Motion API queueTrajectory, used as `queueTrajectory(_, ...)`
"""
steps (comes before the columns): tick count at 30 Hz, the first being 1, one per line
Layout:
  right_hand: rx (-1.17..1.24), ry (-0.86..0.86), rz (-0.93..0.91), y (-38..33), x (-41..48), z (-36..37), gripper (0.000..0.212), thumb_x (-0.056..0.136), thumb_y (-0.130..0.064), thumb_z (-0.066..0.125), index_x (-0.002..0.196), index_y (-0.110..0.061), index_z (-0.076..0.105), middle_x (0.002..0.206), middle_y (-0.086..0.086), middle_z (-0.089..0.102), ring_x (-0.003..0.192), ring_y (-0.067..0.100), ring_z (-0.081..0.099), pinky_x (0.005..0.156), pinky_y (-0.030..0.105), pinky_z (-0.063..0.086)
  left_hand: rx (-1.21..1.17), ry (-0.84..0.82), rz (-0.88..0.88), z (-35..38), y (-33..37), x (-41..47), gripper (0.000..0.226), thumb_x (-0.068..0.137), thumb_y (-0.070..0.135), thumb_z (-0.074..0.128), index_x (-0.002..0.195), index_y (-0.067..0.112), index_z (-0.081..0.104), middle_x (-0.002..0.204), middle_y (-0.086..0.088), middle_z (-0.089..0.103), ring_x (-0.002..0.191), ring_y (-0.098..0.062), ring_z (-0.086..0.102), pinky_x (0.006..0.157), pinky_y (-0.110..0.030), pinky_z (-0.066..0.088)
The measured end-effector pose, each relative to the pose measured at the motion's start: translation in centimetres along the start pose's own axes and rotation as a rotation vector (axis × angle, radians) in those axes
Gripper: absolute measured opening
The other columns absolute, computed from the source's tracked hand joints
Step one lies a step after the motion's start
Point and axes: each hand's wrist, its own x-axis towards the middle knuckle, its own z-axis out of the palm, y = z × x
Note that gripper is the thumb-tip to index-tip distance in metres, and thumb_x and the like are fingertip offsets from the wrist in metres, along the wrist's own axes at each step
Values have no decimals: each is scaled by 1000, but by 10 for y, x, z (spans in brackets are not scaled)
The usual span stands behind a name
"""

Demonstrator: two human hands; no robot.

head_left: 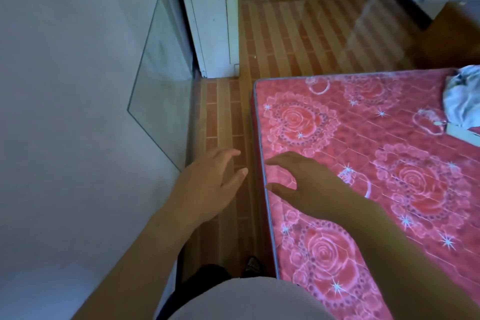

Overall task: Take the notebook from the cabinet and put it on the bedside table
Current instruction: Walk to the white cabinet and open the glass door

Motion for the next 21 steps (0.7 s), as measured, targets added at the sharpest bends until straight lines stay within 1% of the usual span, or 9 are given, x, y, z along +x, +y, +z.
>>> queueTrajectory(3,23,-7,5,11,43,-13,49,87,-41,55,132,-26,44,137,-8,46,122,8,43,93,12,24,-8,-17,-31,-13,-7,46,50,89,54,37,134,32,37,143,10,39,126,-11,41,103,-41,39)
queueTrajectory(7,36,-29,-7,20,114,-30,48,88,-42,54,132,-26,43,138,-8,45,122,10,45,93,16,29,-42,-36,-42,-29,-28,113,51,87,54,37,133,31,38,143,8,39,128,-13,40,104,-43,38)
queueTrajectory(10,29,-37,-18,26,177,-47,48,88,-40,55,132,-25,44,139,-7,44,125,12,43,96,18,30,-62,-37,-52,-45,-51,172,51,87,53,37,133,31,38,143,8,39,127,-13,41,104,-43,38)
queueTrajectory(12,11,-24,-28,31,225,-59,48,88,-40,55,132,-25,44,139,-6,45,124,11,43,96,17,29,-72,-20,-55,-60,-69,216,50,88,53,38,133,31,38,143,8,40,126,-12,42,104,-42,38)
queueTrajectory(14,-7,-6,-20,34,277,-74,47,88,-39,55,131,-25,44,137,-5,46,123,11,44,94,16,28,-58,2,-32,-79,-86,263,49,88,53,38,133,31,38,142,8,41,124,-13,44,102,-41,40)
queueTrajectory(17,-1,0,18,32,346,-102,47,88,-39,55,131,-25,44,139,-5,46,123,13,44,96,20,31,-16,-9,5,-115,-104,331,49,89,52,38,133,31,37,141,6,41,123,-14,45,100,-41,41)
queueTrajectory(21,30,22,8,28,426,-138,41,88,-33,57,128,-26,48,133,-4,52,119,14,48,91,21,33,31,-19,46,-157,-121,411,50,88,54,36,133,31,37,141,6,42,124,-14,44,101,-42,41)
